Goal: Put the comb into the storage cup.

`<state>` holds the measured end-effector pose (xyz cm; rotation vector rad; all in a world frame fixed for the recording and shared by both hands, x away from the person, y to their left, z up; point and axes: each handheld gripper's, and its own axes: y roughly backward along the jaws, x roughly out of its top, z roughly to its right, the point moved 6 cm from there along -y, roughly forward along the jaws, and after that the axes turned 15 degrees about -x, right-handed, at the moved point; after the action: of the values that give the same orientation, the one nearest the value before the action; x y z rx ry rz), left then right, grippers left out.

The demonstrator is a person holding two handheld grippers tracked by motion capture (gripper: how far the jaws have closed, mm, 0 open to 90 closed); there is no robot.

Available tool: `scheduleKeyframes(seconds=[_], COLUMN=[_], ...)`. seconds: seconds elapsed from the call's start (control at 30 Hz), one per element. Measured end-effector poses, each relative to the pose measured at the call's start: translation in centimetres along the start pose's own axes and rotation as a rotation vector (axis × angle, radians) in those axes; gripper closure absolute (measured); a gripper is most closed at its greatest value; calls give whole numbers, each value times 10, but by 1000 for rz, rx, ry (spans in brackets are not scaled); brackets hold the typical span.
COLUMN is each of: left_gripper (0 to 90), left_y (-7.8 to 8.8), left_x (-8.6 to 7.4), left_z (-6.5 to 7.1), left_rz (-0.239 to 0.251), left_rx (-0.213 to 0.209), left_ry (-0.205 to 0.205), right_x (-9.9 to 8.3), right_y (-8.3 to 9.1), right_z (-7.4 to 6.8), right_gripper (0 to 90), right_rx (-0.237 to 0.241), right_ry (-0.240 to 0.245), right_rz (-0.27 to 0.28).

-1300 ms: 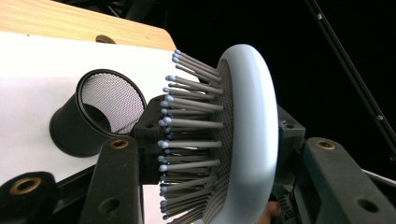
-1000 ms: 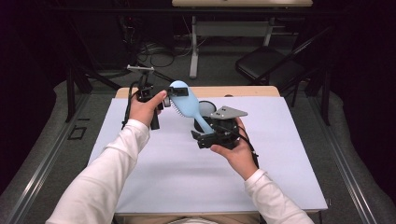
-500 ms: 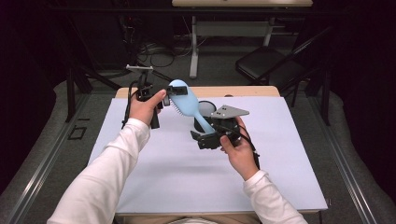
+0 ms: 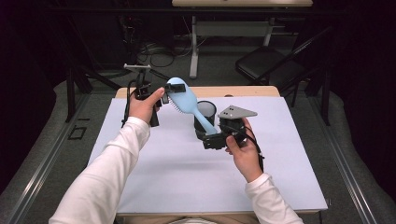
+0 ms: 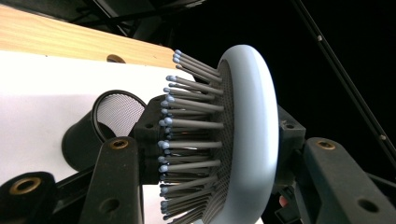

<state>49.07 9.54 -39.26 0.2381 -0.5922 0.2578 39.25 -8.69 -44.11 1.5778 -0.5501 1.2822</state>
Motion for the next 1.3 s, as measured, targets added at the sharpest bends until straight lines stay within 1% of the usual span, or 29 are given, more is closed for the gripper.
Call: scheduleKeyframes(seconds=[0.13, 0.27, 0.37, 0.4, 0.5, 0.67, 0.73, 0.83, 0.9, 0.97, 1.0, 1.2, 1.3], left_gripper=[510, 509, 508, 507, 507, 507, 507, 507, 507, 507, 507, 505, 505], left_y=[-2, -3, -4, -4, -4, -5, -5, -5, -5, -7, -7, -9, -9], left_x=[0, 1, 1, 2, 3, 6, 8, 11, 12, 13, 14, 19, 21], left_z=[-1, -2, -3, -4, -5, -7, -7, -6, -6, -7, -7, -9, -11], left_rz=[3, 3, 6, 6, 10, 33, 47, 64, 72, 80, 80, 101, 118], left_rx=[2, 5, -4, 0, 23, 21, 22, 28, 24, 18, 20, 28, 34], left_ry=[7, -3, 6, 2, -27, -24, -29, -49, -50, -38, -40, -72, -81], right_x=[0, 0, -1, -1, -2, -2, -2, -1, -1, -1, -1, -1, -1], right_y=[2, 3, 3, 2, 2, 3, 3, 3, 3, 4, 4, 4, 3], right_z=[2, 0, -1, 0, 2, 4, 4, 5, 6, 7, 8, 11, 11], right_gripper=[0, 0, 0, 0, 0, 0, 0, 0, 0, 0, 0, 0, 0], right_rx=[4, 12, 13, 13, 9, 7, 9, 9, 8, 7, 6, 9, 9], right_ry=[-9, -7, -4, -3, -6, -9, -13, -14, -16, -20, -23, -33, -37], right_rz=[4, 6, 2, 3, 4, 9, 8, 10, 14, 13, 13, 13, 13])
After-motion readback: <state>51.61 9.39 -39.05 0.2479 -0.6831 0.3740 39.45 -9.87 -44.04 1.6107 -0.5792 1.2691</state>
